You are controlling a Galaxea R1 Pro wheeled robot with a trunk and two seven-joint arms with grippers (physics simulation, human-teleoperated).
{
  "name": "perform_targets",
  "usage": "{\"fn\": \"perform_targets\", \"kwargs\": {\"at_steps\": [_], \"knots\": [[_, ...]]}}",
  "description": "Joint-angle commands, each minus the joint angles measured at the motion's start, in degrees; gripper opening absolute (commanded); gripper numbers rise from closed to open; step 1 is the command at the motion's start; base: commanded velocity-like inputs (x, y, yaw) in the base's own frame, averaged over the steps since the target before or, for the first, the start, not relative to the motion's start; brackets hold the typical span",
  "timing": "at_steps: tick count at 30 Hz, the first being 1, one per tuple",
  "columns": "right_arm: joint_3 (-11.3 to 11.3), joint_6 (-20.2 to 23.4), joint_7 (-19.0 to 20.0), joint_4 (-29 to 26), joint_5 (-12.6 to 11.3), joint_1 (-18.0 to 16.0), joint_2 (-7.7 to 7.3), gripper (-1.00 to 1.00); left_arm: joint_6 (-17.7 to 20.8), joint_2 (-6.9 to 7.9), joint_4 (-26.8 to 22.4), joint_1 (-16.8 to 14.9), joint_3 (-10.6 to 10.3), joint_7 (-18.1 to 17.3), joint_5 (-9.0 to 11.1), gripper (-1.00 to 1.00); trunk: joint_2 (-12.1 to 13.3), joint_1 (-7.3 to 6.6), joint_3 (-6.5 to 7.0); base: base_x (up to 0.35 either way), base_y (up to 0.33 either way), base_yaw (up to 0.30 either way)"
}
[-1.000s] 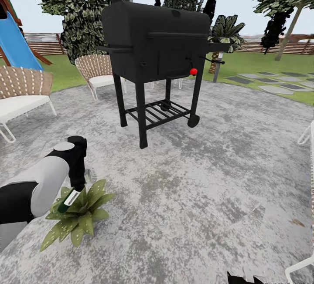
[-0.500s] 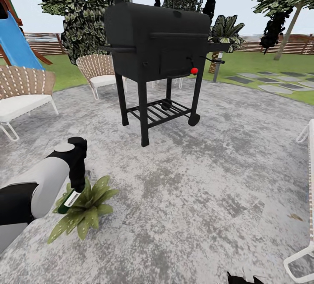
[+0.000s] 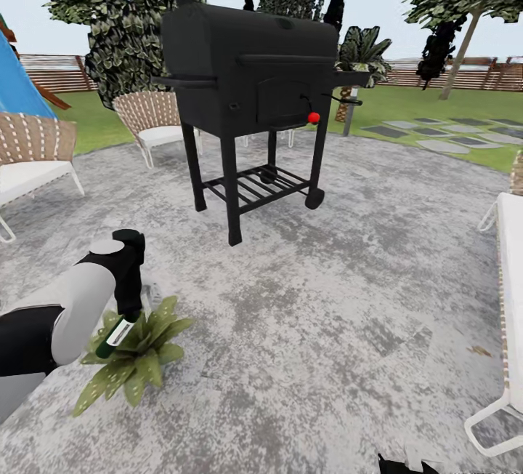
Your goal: Pick up the pesticide atomizer in the garden and spray insectifuge to fully cover both potted plants in the garden.
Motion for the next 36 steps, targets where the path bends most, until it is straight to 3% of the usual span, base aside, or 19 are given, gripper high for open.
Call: {"fn": "perform_targets", "kwargs": {"at_steps": [1, 10, 14, 18, 21, 23, 26, 31, 35, 36], "knots": [[-0.48, -0.23, 0.33, -0.01, 0.27, -0.05, 0.01, 1.00, 0.61, -0.04, -0.06, 0.00, 0.28, -0.33, -0.40, -1.00, -0.02, -0.01, -0.04, 0.000, 0.278, -0.033], [-0.48, -0.23, 0.33, -0.02, 0.23, -0.05, 0.01, 1.00, 0.50, 0.00, 0.17, 0.02, 0.25, -0.33, -0.36, -1.00, -0.02, -0.01, -0.04, 0.000, 0.127, -0.054], [-0.48, -0.23, 0.33, 0.00, 0.27, -0.04, 0.01, 1.00, -2.04, -0.15, 0.04, 0.04, 0.35, -0.33, -0.18, -1.00, -0.02, -0.01, -0.04, 0.000, 0.002, -0.223], [-0.48, -0.23, 0.32, -0.07, 0.24, -0.04, -0.03, 1.00, -3.45, -2.27, 0.46, 0.48, 0.35, -0.33, 0.07, -1.00, -0.02, -0.01, -0.04, 0.000, 0.000, -0.051], [-0.48, -0.23, 0.32, -0.08, 0.27, -0.04, -0.07, 1.00, -3.70, -2.67, 0.01, 3.30, 0.14, -0.33, 0.03, -1.00, -0.02, -0.01, -0.04, 0.000, 0.000, -0.006], [-0.48, -0.24, 0.33, -0.08, 0.27, -0.04, -0.07, 1.00, -4.40, -2.57, -0.07, 4.08, 0.07, -0.33, 0.05, -1.00, -0.02, -0.01, -0.04, 0.000, 0.000, -0.002], [-0.48, -0.23, 0.33, -0.08, 0.27, -0.05, -0.02, 1.00, -8.47, -2.30, -0.06, 4.84, 0.31, -0.33, 0.35, -1.00, -0.02, -0.01, -0.04, 0.000, 0.000, 0.000], [-0.48, -0.26, 0.33, -0.08, 0.27, -0.06, 0.00, 1.00, -9.59, -1.91, -0.14, 4.99, 0.49, -0.33, 0.46, -1.00, -0.02, -0.01, -0.04, 0.000, 0.000, 0.000], [-0.48, -0.24, 0.33, -0.08, 0.27, -0.05, -0.02, 1.00, -9.96, -0.88, -0.15, 5.01, 0.52, -0.33, 1.28, -1.00, -0.02, -0.01, -0.04, 0.000, 0.000, 0.000], [-0.48, -0.24, 0.33, -0.08, 0.27, -0.05, -0.05, 1.00, -10.33, 0.10, -0.18, 5.01, 0.54, -0.33, 1.81, -1.00, -0.02, -0.01, -0.04, 0.000, 0.000, 0.000]]}}
